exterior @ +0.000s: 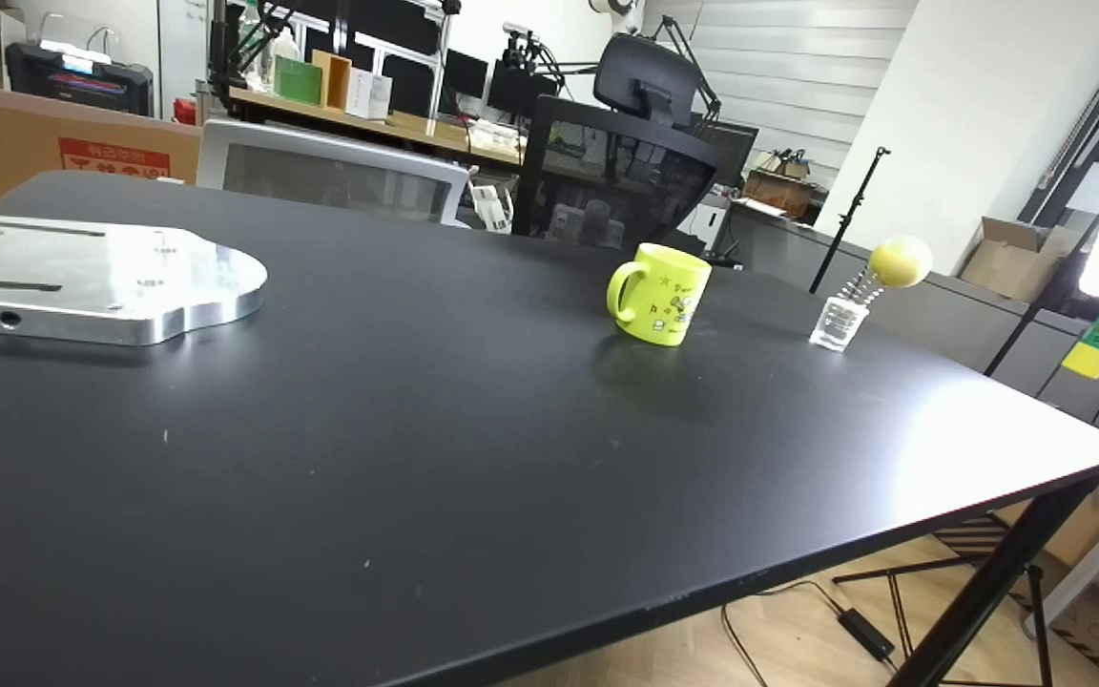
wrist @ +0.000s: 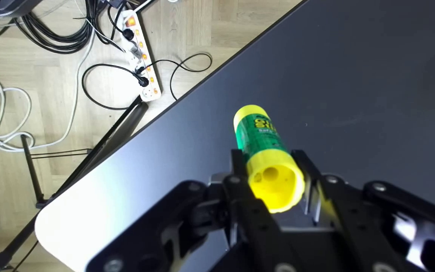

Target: Place the green and yellow glue stick inside the yellow mug

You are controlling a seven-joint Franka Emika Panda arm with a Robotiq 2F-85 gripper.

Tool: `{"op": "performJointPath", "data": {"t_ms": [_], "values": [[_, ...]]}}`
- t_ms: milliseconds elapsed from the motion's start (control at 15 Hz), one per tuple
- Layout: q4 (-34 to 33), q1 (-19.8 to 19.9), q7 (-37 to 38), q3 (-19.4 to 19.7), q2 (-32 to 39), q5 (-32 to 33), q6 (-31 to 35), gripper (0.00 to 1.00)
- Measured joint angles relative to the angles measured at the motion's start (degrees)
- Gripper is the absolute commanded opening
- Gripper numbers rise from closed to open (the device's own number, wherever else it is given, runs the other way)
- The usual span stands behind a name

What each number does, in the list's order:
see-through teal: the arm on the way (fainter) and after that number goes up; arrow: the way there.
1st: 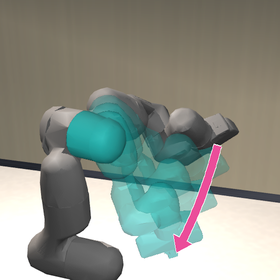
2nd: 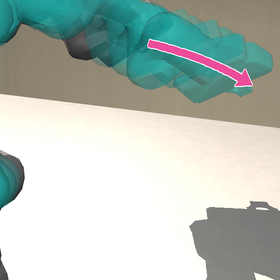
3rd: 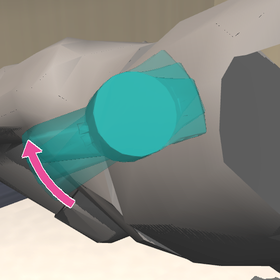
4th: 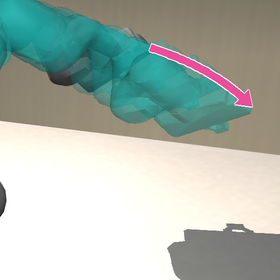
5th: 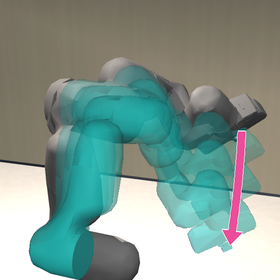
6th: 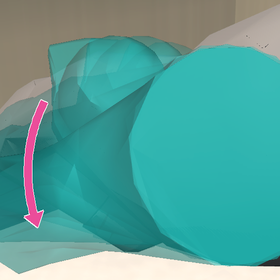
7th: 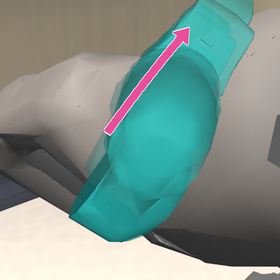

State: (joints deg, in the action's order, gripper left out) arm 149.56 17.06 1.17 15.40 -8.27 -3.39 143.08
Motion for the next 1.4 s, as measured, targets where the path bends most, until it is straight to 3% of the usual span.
{"op": "performJointPath", "data": {"t_ms": [267,800,1133,1400], "values": [[-2.75,-2.82,2.02,-3.76,1.5,0.07,0.04,0.09],[-14.26,-13.8,12.35,-14.59,9.48,2.97,1.13,0.09],[-20.73,-19.02,13.29,-17.61,15.27,3.38,5.92,0.09],[-24.06,-20.67,11.7,-19.09,19.27,1.23,9.24,0.09]]}}
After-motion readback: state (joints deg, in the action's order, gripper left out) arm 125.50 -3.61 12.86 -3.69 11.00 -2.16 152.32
